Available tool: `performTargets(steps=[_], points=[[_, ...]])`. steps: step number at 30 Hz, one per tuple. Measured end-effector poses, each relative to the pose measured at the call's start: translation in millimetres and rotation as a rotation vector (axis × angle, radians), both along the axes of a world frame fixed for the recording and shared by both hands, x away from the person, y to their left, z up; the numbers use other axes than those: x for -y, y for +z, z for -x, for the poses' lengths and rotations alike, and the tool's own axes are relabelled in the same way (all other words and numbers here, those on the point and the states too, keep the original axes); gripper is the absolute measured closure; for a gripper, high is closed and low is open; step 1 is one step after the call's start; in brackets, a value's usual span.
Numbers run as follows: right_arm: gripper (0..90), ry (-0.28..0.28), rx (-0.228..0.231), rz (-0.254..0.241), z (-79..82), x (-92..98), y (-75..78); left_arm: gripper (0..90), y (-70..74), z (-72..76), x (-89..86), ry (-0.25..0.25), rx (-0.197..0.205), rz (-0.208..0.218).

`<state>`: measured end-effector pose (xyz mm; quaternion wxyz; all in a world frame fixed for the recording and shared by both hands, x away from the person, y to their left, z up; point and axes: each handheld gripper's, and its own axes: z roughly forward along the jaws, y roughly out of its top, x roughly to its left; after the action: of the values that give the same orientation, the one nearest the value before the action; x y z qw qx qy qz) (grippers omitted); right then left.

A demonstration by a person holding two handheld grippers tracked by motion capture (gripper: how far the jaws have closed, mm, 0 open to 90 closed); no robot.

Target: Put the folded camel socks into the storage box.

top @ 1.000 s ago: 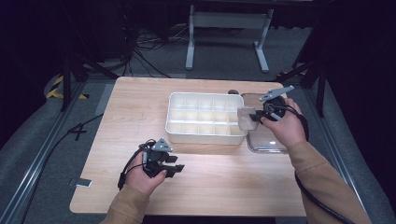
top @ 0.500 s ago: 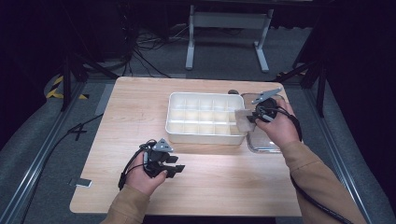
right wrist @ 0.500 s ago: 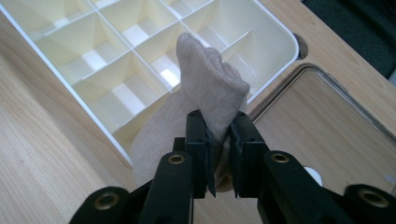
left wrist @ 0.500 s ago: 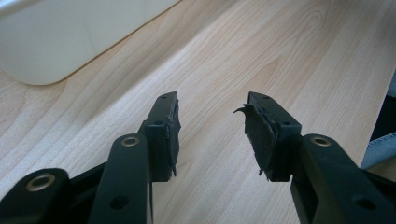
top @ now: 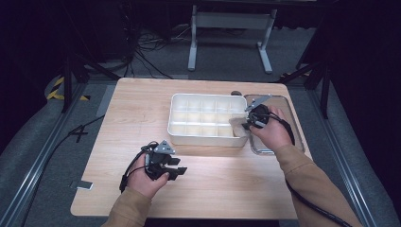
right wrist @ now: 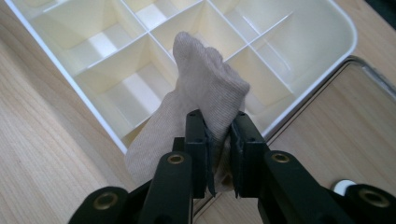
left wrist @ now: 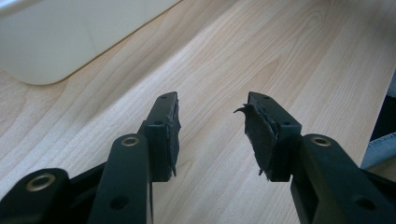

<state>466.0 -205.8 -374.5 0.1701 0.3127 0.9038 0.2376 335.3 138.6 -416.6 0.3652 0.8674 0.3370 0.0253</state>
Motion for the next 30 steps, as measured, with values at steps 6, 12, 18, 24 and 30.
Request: performTargets(steps=[6,12,18,24,30], points=[[78.9,0.014,-0.054,0.017,-5.7,-5.6,-14.4,55.4,-0.2,-0.6,-0.6,-0.005,0.003,-0.006],[78.7,0.011,-0.101,0.045,-11.2,-9.1,-28.3,55.3,-1.1,-0.6,0.2,-0.006,-0.001,-0.006],[78.7,0.012,-0.122,0.088,-15.0,-14.1,-30.9,55.3,-1.6,-0.7,1.4,-0.006,-0.002,-0.008],[78.8,0.025,-0.148,0.18,-18.7,-24.7,-37.7,55.2,-1.7,-0.7,1.6,-0.006,-0.003,-0.004],[79.1,0.024,-0.181,0.242,-22.4,-33.3,-43.7,55.2,-1.4,-0.8,1.2,-0.01,-0.004,-0.006]])
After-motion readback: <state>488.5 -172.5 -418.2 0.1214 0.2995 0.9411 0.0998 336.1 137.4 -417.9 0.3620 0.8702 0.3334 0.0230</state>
